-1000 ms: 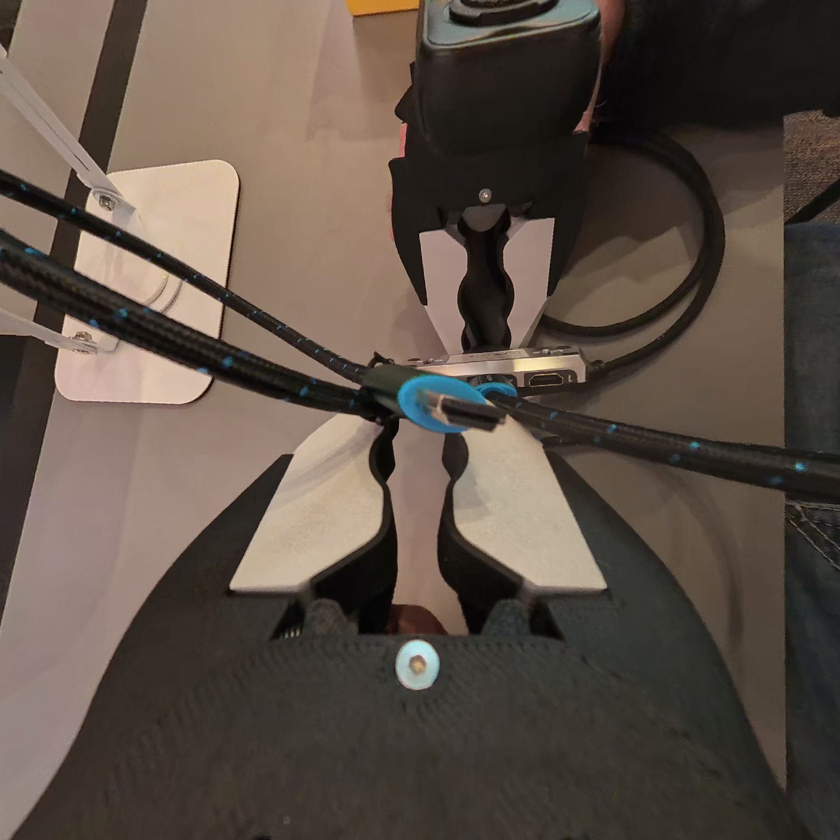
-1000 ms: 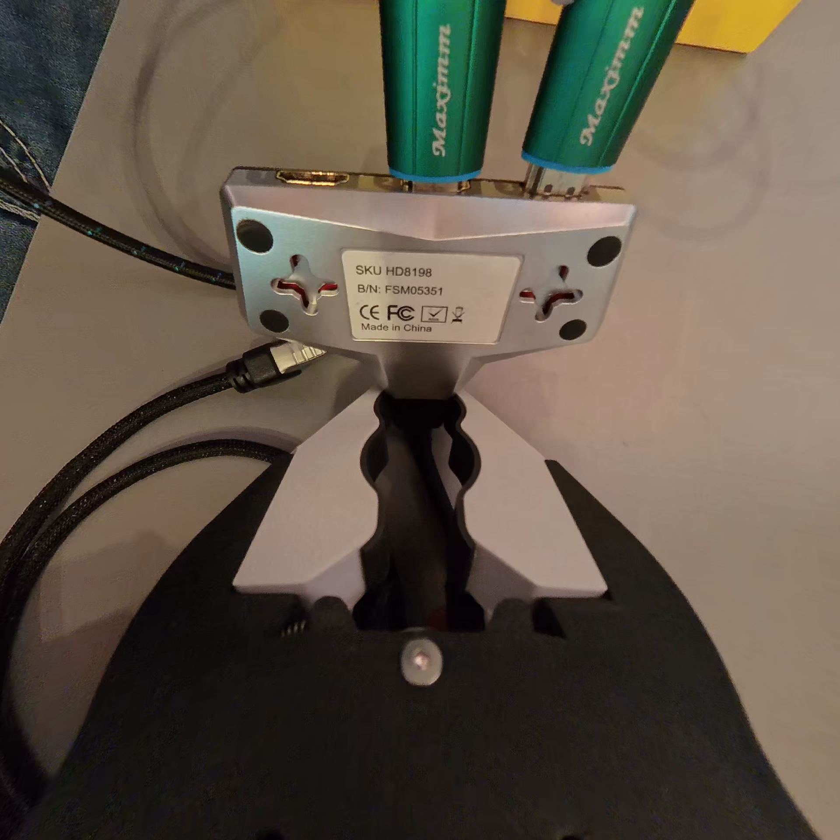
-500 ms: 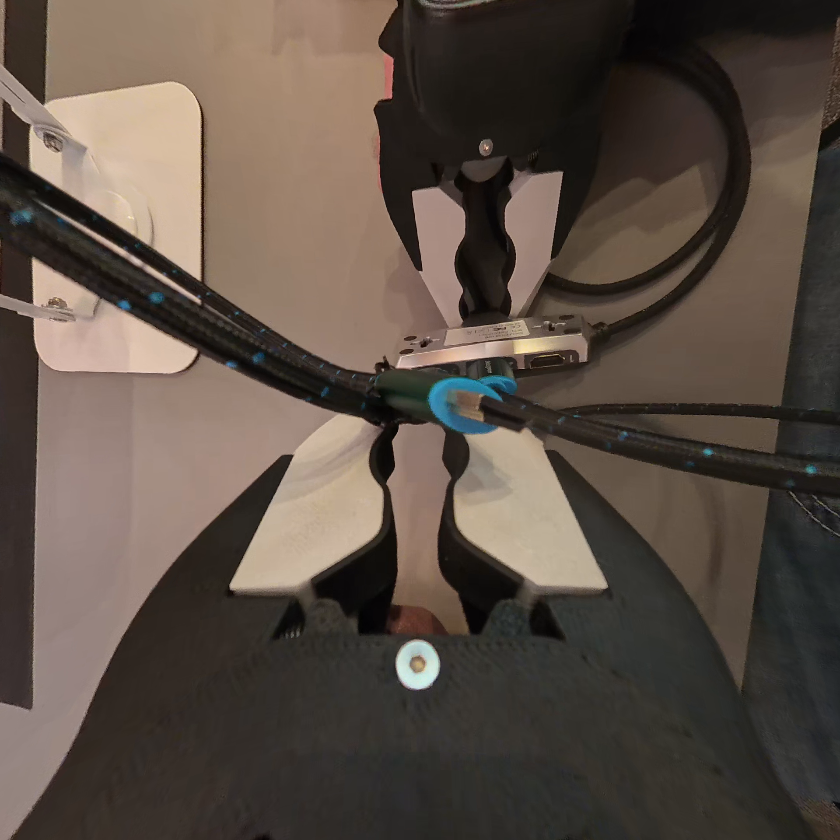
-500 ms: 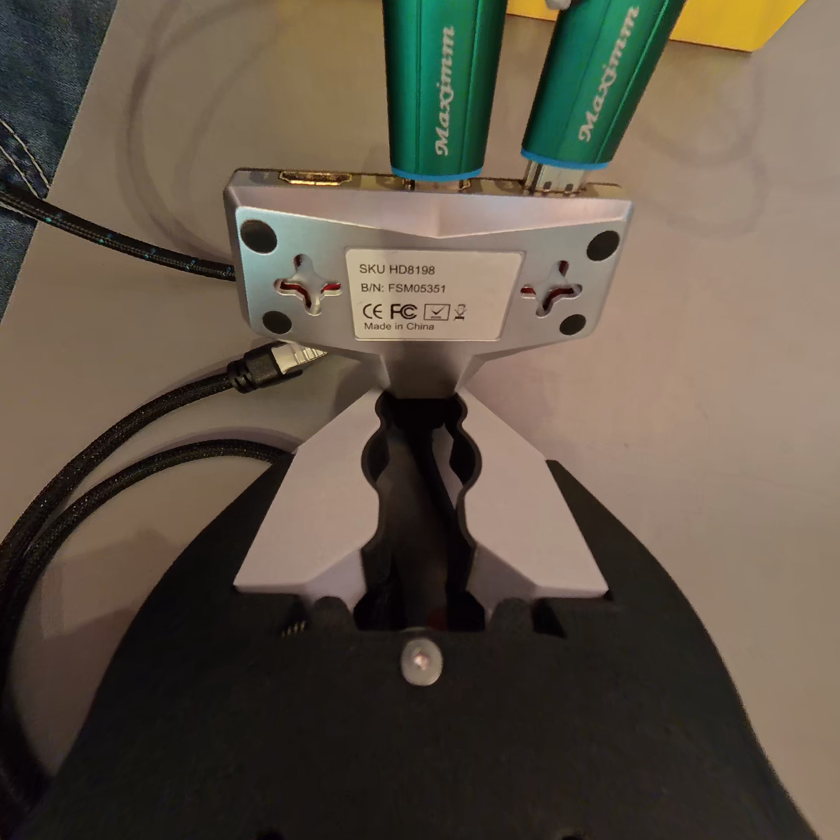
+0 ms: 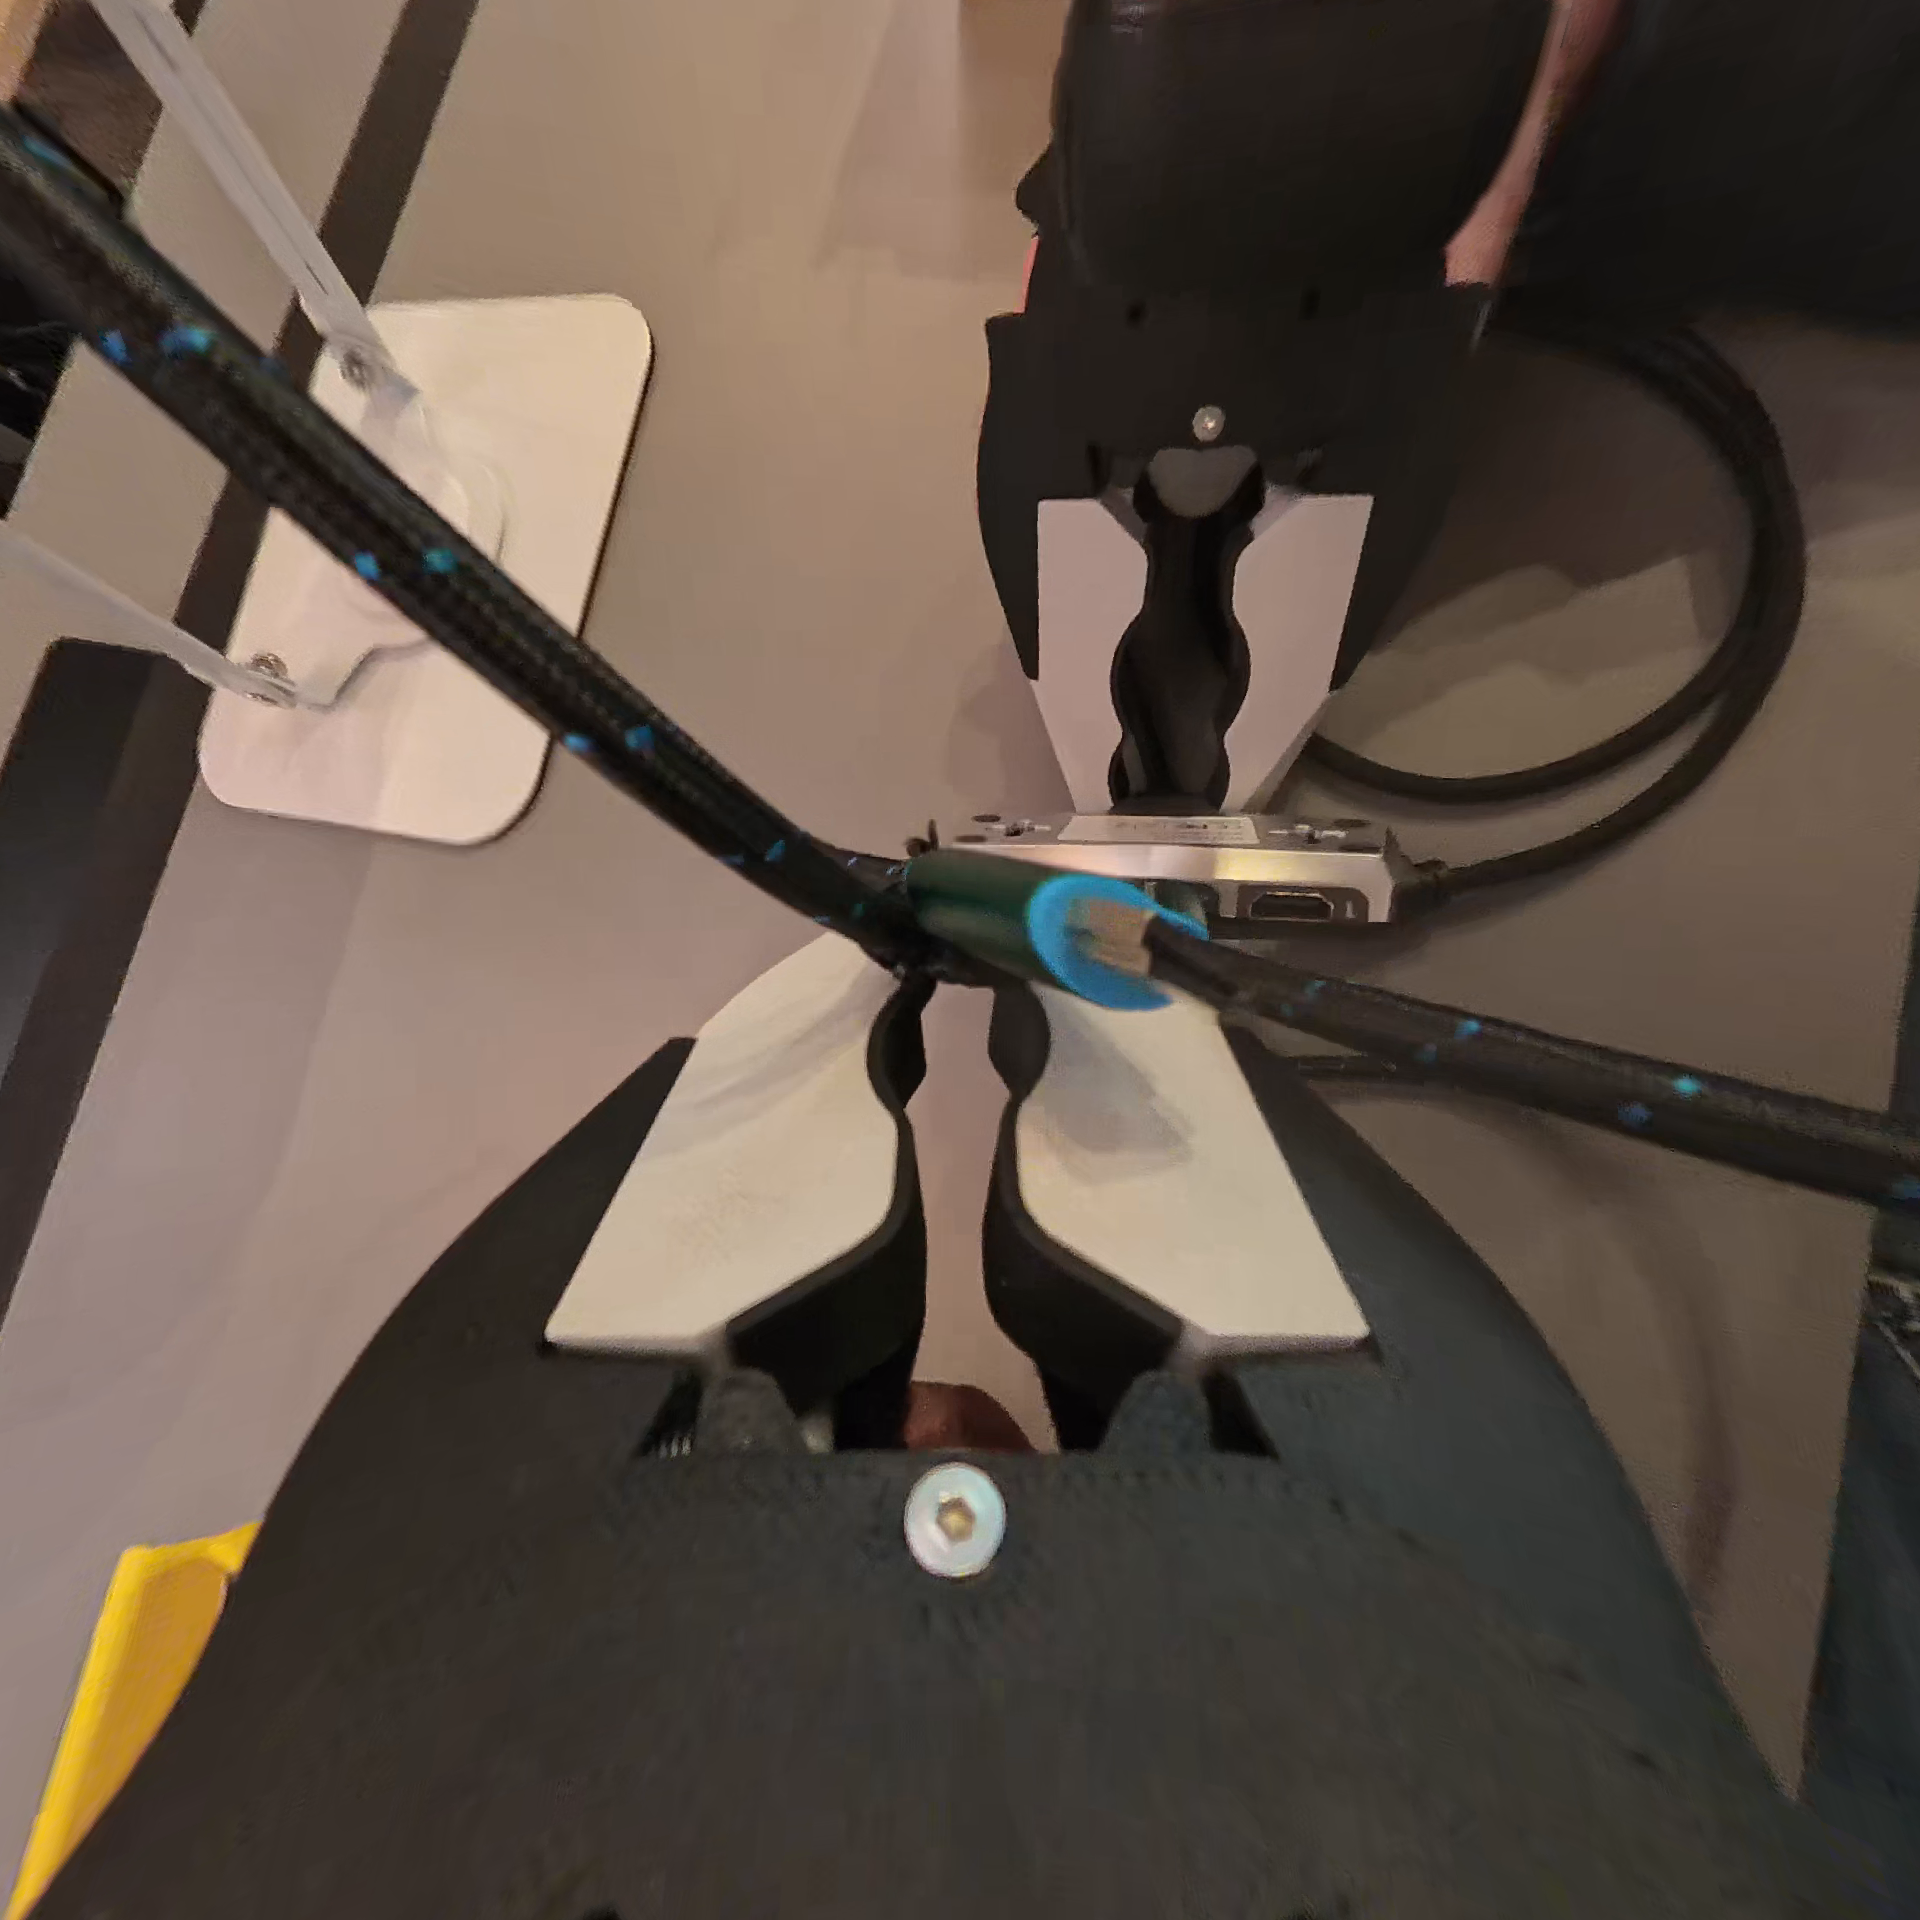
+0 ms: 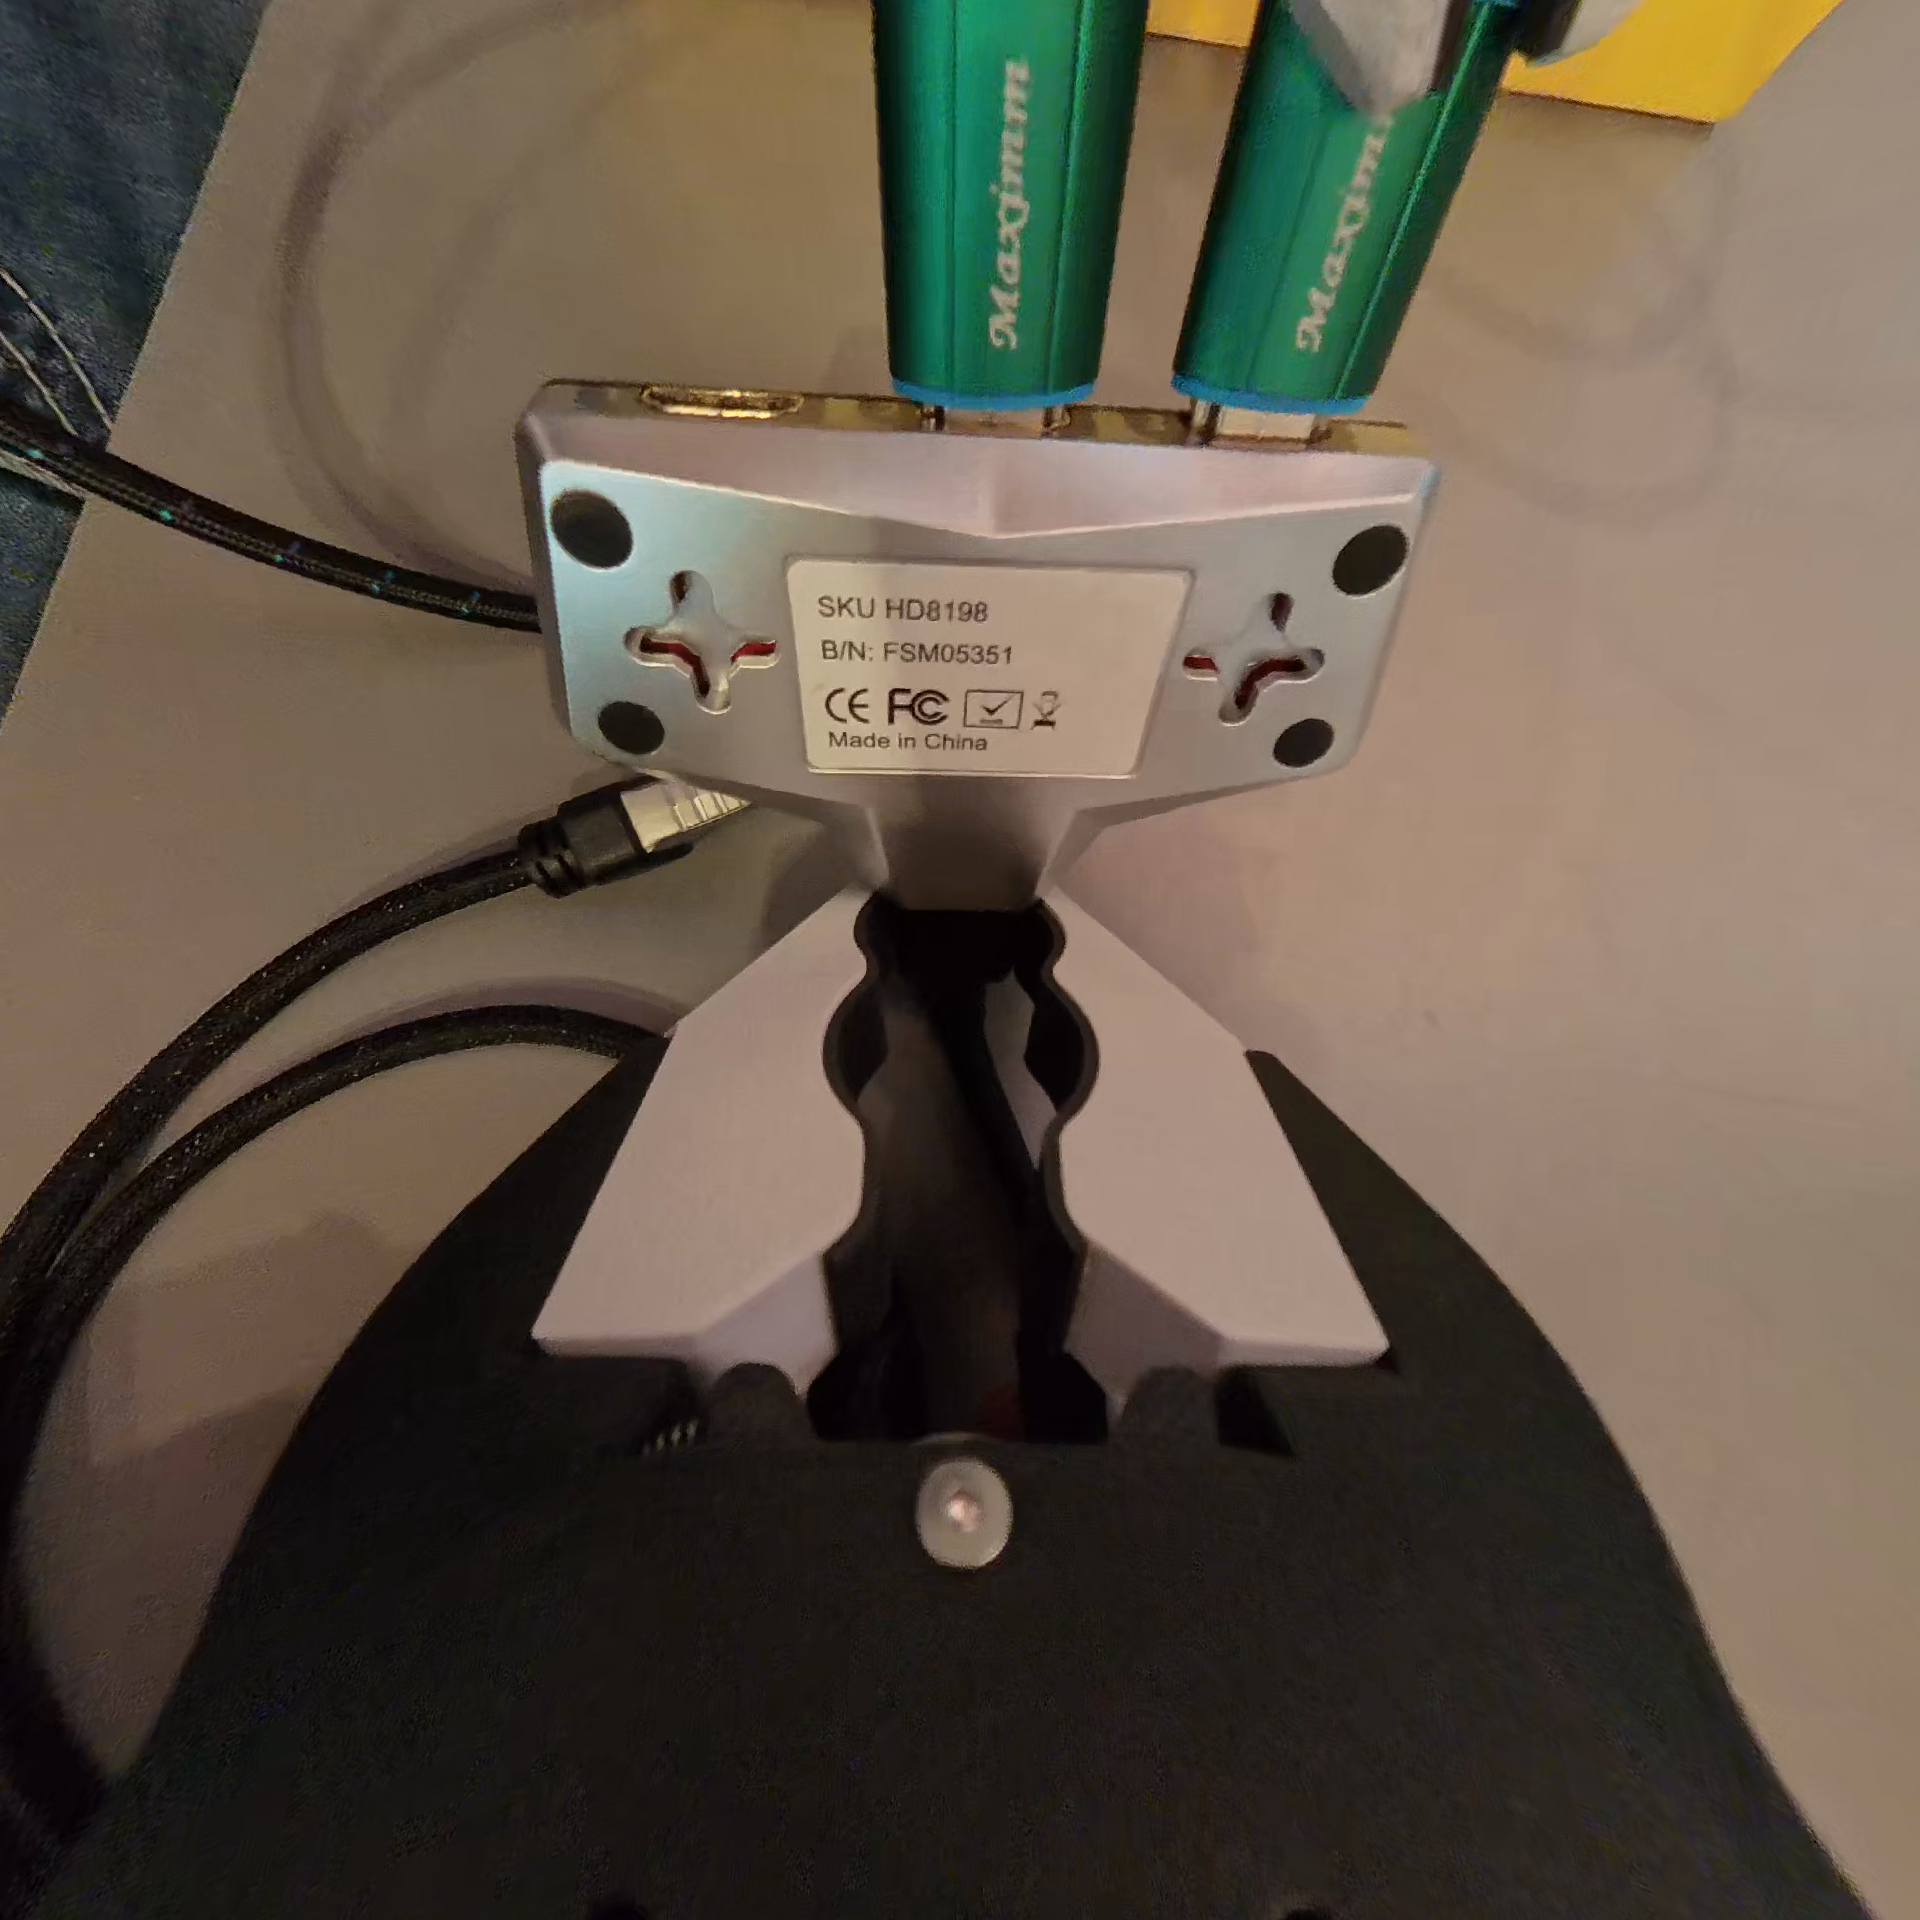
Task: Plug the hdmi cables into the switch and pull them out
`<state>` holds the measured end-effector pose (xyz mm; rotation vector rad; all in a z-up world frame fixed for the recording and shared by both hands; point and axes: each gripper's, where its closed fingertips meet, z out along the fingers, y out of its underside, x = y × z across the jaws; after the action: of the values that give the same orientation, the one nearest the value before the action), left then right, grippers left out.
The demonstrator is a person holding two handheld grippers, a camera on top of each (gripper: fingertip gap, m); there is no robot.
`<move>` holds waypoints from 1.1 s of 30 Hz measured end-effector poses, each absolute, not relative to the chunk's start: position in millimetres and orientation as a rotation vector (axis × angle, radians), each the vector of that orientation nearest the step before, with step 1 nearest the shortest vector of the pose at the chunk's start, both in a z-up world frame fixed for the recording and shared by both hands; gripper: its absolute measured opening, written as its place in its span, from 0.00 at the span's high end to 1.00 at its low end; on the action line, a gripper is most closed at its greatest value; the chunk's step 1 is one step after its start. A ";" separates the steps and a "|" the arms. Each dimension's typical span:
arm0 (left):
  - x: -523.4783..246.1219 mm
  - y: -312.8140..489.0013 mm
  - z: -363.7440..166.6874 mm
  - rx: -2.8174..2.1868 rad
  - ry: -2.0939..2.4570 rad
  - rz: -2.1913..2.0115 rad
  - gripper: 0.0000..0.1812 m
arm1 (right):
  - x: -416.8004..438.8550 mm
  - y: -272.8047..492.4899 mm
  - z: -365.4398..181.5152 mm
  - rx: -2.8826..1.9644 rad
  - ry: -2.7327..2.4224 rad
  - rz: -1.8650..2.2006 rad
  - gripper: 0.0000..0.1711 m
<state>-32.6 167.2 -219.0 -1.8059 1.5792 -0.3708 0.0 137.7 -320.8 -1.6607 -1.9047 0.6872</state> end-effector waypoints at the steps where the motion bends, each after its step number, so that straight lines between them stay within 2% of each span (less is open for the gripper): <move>1: -29.4 165.9 -217.4 -1.786 1.583 -0.367 0.96 | 0.3 137.7 -320.7 -1.656 -1.907 0.680 0.89; 14: -30.0 166.4 -220.2 -1.778 1.449 -0.473 0.96 | 0.5 138.6 -320.4 -1.662 -1.888 0.702 0.88; 33: -45.9 157.4 -214.1 -1.773 1.508 -0.442 0.91 | -4.4 138.2 -312.0 -1.589 -1.867 0.698 0.88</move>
<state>-45.9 157.4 -214.1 -1.7728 1.5076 -0.4419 -4.4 138.2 -312.0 -1.5894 -1.8671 0.6985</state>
